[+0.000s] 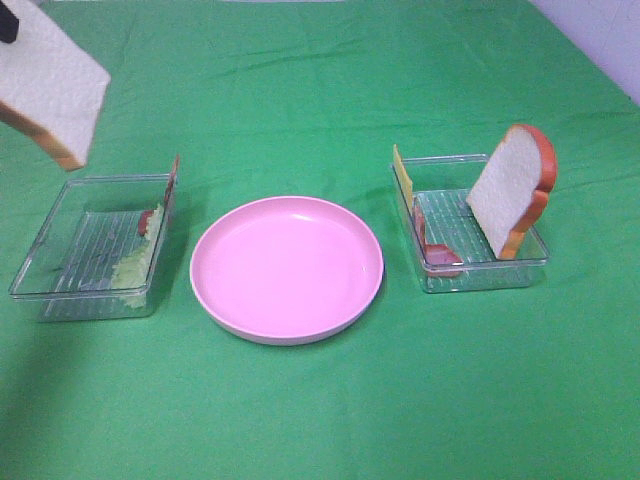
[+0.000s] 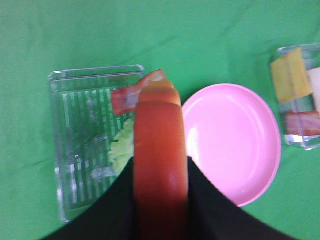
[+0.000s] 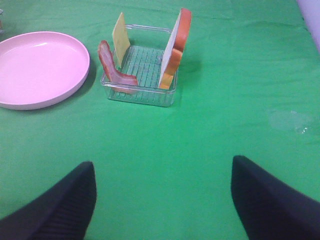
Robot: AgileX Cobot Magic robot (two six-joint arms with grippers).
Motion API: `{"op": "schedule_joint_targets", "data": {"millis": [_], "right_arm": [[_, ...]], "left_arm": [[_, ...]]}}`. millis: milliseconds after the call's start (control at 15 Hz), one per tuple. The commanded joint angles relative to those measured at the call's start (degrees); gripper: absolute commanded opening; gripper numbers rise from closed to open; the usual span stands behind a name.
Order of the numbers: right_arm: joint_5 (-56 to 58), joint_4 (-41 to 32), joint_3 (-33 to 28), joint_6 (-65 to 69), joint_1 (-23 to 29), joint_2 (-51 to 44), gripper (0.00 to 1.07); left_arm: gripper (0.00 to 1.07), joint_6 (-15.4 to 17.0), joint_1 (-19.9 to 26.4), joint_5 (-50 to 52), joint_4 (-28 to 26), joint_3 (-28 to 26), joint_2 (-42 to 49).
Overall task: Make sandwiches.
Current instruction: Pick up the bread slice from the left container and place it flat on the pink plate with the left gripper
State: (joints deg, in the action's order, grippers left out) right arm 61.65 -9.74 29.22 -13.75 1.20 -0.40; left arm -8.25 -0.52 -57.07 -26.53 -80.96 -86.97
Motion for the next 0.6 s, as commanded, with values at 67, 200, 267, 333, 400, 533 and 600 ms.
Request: {"op": "schedule_joint_targets", "data": {"millis": [67,200,267,333,400,533,600], "right_arm": [[-0.23,0.0,-0.11,-0.29,-0.06,-0.74,0.71],[-0.23,0.0,-0.11,-0.29,-0.06,-0.74,0.71],[-0.23,0.0,-0.11,-0.29,-0.06,-0.74,0.71],[-0.23,0.0,-0.11,-0.29,-0.06,-0.74,0.71],[-0.23,0.0,-0.11,-0.29,-0.06,-0.74,0.71],[-0.23,0.0,-0.11,-0.29,-0.06,-0.74,0.71],[-0.23,0.0,-0.11,-0.29,-0.06,-0.74,0.71]], "left_arm": [[0.0,-6.42,-0.34,0.06,-11.97,-0.17,-0.23],[0.0,-12.32,-2.18,1.72,-19.94,0.06,-2.58],[0.0,-12.95,-3.78,2.81,-21.03,0.06,-3.9],[0.0,-13.06,-6.3,4.13,-21.08,0.06,-5.67],[0.0,-13.06,-8.65,5.56,-21.03,0.06,-7.68],[0.0,-13.01,-12.83,8.54,-21.08,0.06,-12.49],[0.0,-13.01,-13.69,9.63,-21.08,0.06,-13.81]]}}
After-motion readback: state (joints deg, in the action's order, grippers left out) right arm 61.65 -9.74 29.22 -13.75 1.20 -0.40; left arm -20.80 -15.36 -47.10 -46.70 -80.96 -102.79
